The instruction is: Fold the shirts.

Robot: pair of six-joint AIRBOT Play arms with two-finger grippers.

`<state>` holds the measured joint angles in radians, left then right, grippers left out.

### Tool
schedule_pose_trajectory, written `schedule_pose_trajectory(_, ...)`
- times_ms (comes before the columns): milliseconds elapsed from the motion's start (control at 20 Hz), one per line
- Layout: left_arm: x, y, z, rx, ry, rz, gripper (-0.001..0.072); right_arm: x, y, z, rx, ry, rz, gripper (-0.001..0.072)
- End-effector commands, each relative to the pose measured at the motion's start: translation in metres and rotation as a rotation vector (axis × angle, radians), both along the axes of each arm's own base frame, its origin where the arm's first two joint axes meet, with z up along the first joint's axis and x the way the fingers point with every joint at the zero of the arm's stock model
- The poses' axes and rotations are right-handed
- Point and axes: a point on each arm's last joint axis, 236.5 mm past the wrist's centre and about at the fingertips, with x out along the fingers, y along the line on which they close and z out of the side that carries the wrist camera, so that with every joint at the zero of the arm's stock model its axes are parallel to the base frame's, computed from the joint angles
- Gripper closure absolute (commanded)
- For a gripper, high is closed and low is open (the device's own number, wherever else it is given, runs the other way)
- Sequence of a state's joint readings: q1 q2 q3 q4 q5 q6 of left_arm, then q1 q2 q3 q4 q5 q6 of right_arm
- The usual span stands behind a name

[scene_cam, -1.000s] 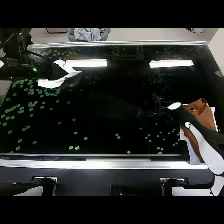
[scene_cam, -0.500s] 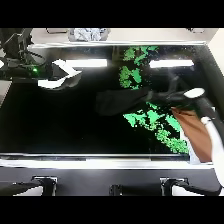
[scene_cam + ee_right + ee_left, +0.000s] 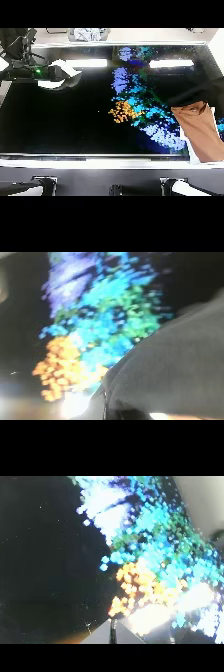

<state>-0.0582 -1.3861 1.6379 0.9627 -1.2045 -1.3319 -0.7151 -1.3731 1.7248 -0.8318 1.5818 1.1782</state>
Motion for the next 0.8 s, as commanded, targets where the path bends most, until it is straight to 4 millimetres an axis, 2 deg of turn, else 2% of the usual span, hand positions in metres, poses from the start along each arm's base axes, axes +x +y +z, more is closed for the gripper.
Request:
schedule_pose_trajectory(0, 0.000, 0.000, -0.001, 0.000, 0.002, -0.001, 0.0678, -0.043, -0.053, 0.027, -0.026, 0.024, -0.149, 0.0673)
schedule_pose_trajectory(100, 0.000, 0.000, -0.001, 0.000, 0.003, -0.002, 0.0679, -0.056, -0.076, 0.037, -0.041, 0.002, -0.238, 0.0672)
schedule_pose_trajectory(150, -0.001, 0.000, -0.002, 0.001, 0.006, -0.004, 0.0679, -0.063, -0.082, 0.037, -0.043, 0.006, -0.258, 0.0672)
schedule_pose_trajectory(300, -0.004, -0.001, -0.003, 0.005, 0.019, -0.013, 0.0679, -0.092, -0.092, 0.018, -0.061, 0.134, -0.294, 0.0672)
schedule_pose_trajectory(450, -0.010, -0.002, -0.007, 0.021, 0.030, -0.045, 0.0679, -0.134, -0.115, -0.018, -0.133, 0.346, -0.394, 0.0669)
schedule_pose_trajectory(550, -0.013, -0.002, -0.008, 0.023, 0.042, -0.053, 0.0679, -0.159, -0.119, -0.044, -0.151, 0.446, -0.468, 0.0669)
schedule_pose_trajectory(650, -0.014, -0.002, -0.009, 0.024, 0.046, -0.056, 0.0679, -0.189, -0.112, -0.081, -0.160, 0.550, -0.531, 0.0668)
schedule_pose_trajectory(750, -0.014, -0.002, -0.009, 0.024, 0.047, -0.056, 0.0679, -0.215, -0.091, -0.126, -0.131, 0.632, -0.569, 0.0668)
